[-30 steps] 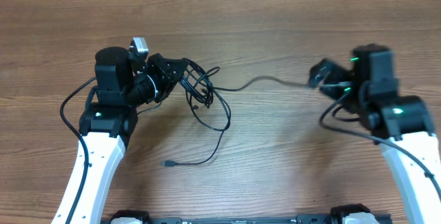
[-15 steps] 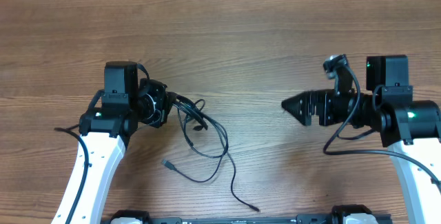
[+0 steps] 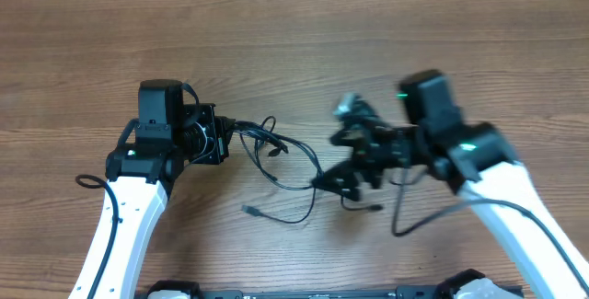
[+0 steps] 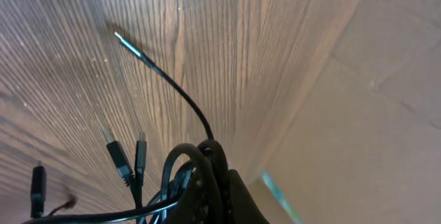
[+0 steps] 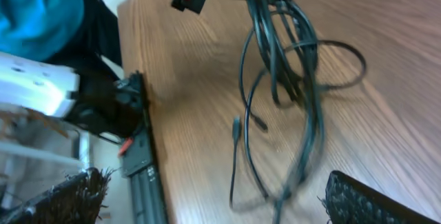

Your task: Untangle cables

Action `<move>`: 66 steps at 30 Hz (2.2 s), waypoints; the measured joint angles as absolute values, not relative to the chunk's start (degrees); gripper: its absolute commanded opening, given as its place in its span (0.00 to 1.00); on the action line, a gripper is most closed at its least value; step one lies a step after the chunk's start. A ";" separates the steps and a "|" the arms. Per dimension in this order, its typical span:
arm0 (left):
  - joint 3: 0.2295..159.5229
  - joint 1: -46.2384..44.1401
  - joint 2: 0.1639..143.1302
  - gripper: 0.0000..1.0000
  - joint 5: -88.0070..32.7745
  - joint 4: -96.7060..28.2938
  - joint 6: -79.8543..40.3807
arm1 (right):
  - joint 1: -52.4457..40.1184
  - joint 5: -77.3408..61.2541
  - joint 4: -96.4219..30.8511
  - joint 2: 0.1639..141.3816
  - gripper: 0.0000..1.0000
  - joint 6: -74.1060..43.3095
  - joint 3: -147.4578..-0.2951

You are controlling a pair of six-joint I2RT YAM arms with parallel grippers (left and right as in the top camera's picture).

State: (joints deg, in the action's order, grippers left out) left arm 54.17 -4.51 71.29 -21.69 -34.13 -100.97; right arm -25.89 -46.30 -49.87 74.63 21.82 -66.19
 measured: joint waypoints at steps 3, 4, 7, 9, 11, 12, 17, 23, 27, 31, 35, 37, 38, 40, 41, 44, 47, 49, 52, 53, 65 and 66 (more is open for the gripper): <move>54.17 -4.54 71.29 0.04 -22.06 -34.13 -102.48 | -31.40 -41.71 -44.91 79.18 1.00 19.51 -66.04; 54.17 -4.51 71.29 0.04 -22.09 -34.11 -102.91 | -32.71 -40.18 -43.94 80.27 1.00 19.00 -66.00; 54.17 -4.51 71.29 0.04 -22.09 -34.09 -104.18 | -36.58 -34.26 -42.83 83.35 1.00 17.47 -65.98; 54.17 -4.51 71.29 0.04 -22.11 -34.06 -104.84 | -38.94 -29.04 -42.76 85.19 1.00 16.56 -65.98; 54.17 -4.54 71.29 0.04 -22.31 -34.00 -105.16 | -40.93 -24.25 -43.05 87.59 1.00 16.08 -65.98; 54.17 -4.54 71.29 0.04 -22.44 -33.95 -105.19 | -41.85 -22.20 -43.20 89.06 1.00 15.84 -65.98; 54.15 -3.84 71.29 0.04 -22.94 -31.88 -105.58 | -43.55 -17.50 -43.51 94.32 0.95 14.52 -65.91; 54.17 1.10 71.29 0.04 -25.89 -26.79 -106.02 | -43.55 -16.73 -46.50 95.11 0.70 11.88 -65.89; 54.17 6.04 71.29 0.04 -26.59 -25.41 -106.02 | -43.55 -19.68 -51.88 95.11 0.54 11.57 -65.80; 54.17 10.11 71.29 0.04 -27.86 -23.55 -105.93 | -43.55 -21.17 -55.86 95.11 0.76 11.73 -65.49; 54.17 11.00 71.29 0.04 -29.82 -25.12 -103.83 | -43.55 -22.57 -54.19 95.09 1.00 11.81 -65.45; 54.17 10.48 71.29 0.04 -30.11 -27.81 -103.31 | -43.55 -23.00 -51.55 95.00 1.00 12.27 -65.45; 54.17 10.13 71.29 0.04 -30.26 -29.63 -103.24 | -43.55 -23.14 -49.67 94.96 1.00 12.23 -65.45; 54.17 9.32 71.29 0.04 -30.30 -31.88 -103.37 | -43.64 -23.22 -44.97 94.85 1.00 12.21 -65.43; 54.17 8.93 71.29 0.04 -30.46 -32.45 -103.57 | -43.66 -23.09 -42.26 94.80 1.00 12.19 -65.41; 54.17 8.40 71.29 0.04 -30.57 -32.80 -104.05 | -44.12 -21.56 -34.94 94.76 1.00 12.23 -65.39; 54.17 8.34 71.29 0.04 -30.96 -32.82 -104.68 | -45.39 -17.45 -29.87 94.74 1.00 12.23 -65.19; 54.17 8.34 71.29 0.04 -31.48 -32.82 -104.73 | -46.57 -12.78 -27.14 94.74 1.00 12.27 -65.14; 54.17 8.34 71.26 0.04 -32.86 -32.82 -104.99 | -47.92 -8.23 -25.67 95.04 1.00 12.56 -65.14; 54.17 8.34 71.29 0.04 -33.52 -32.82 -105.12 | -48.23 -7.31 -25.50 95.44 1.00 12.71 -65.14; 54.11 10.59 71.33 0.04 -37.85 -13.58 -107.53 | -48.51 -17.39 -32.82 99.63 0.79 11.70 -65.34; 54.02 10.85 71.35 0.04 -38.17 -9.89 -108.25 | -48.51 -18.41 -34.74 99.63 0.79 11.42 -65.45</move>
State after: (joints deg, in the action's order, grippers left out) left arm 54.02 10.85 71.35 -38.17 -9.89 -108.25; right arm -48.51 -18.41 -34.74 99.63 11.42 -65.45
